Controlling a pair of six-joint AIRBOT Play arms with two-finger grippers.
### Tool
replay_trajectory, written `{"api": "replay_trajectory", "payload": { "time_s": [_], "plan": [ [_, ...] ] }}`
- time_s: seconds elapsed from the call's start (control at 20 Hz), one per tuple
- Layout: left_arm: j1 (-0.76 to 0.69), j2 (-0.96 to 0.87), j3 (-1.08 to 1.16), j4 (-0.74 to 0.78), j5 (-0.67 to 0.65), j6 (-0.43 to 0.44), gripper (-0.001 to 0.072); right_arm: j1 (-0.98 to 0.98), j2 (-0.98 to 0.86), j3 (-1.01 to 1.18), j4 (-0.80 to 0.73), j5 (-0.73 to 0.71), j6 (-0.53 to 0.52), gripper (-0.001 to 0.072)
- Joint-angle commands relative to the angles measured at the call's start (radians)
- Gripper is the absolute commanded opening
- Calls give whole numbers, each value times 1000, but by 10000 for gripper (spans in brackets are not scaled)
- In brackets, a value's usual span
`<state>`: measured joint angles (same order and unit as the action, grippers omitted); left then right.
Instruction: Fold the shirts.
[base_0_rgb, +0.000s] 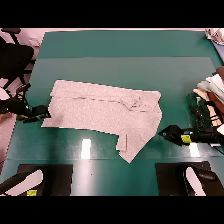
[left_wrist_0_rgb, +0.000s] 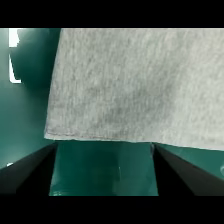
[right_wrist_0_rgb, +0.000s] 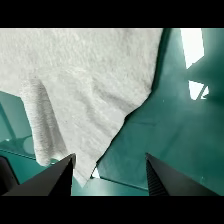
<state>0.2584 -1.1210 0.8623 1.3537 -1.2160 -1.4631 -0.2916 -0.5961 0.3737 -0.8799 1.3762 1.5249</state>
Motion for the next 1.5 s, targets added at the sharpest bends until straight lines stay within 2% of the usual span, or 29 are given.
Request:
{"api": "replay_trajectory", "payload": {
  "time_s": [0.0, 0.2, 0.5, 0.55, 0.65, 0.75, 0.8, 0.85, 0.9, 0.95, 1.15, 1.45],
  "plan": [
    [12, 3, -45, 63, 77, 24, 703, -5, 51, -20, 23, 40, 19, 513],
    [12, -14, -45, 83, 183, 60, 702, -5, 51, -20, 25, 49, 24, 513],
    [12, -116, -45, 18, 180, 174, 691, -5, 51, -20, 25, 92, 31, 513],
    [12, -129, -45, 1, 187, 191, 635, -5, 51, -20, 25, 92, 31, 513],
    [12, -164, -45, -16, 186, 208, 354, -5, 51, -20, 26, 94, 40, 513],
    [12, -184, -45, -78, 177, 227, 346, -5, 52, -20, 25, 117, 42, 520],
    [12, -183, -44, -124, 164, 248, 255, -5, 53, -20, 24, 130, 42, 521],
    [12, -183, -39, -161, 147, 262, 106, -5, 53, -20, 25, 145, 41, 522],
    [12, -181, -37, -167, 134, 262, 24, -5, 55, -20, 24, 154, 41, 529],
    [12, -175, -37, -166, 122, 268, 25, -5, 60, -20, 25, 162, 41, 574],
    [12, -117, -37, -166, 117, 255, 24, 16, 130, -20, 16, 180, 64, 583],
    [12, -27, -32, -165, 77, 179, 24, 275, 232, -68, -36, 68, 291, 583]
  ]
}}
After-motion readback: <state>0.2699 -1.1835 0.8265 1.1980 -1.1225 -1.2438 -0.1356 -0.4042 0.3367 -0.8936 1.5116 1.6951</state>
